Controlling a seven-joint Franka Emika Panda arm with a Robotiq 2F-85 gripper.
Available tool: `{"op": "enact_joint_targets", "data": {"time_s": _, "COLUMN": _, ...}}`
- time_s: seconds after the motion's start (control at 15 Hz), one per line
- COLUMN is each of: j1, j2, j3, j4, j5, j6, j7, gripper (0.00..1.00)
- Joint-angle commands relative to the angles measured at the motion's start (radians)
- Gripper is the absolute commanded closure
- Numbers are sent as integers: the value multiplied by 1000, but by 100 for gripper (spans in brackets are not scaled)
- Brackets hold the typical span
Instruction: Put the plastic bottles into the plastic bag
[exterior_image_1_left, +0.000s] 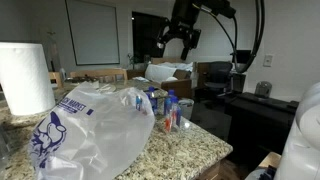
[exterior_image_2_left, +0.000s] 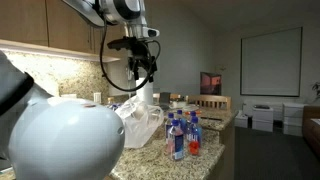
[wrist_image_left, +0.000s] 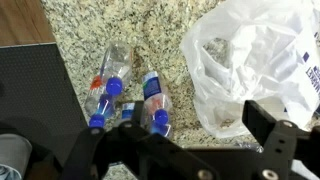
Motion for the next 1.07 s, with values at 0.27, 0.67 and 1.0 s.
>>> {"op": "enact_joint_targets", "data": {"time_s": 0.27, "j1": -5, "j2": 0, "j3": 3, "j4": 2, "j5": 3, "j6": -2, "j7": -3, "gripper": 0}}
{"op": "enact_joint_targets", "data": {"time_s": 0.67, "j1": -5, "j2": 8, "j3": 3, "j4": 5, "j5": 2, "j6": 5, "j7": -8, "gripper": 0}}
{"op": "enact_joint_targets", "data": {"time_s": 1.0, "j1": -40, "j2": 81, "j3": -6, "j4": 31, "j5": -40, "j6": 62, "j7": -27, "gripper": 0}}
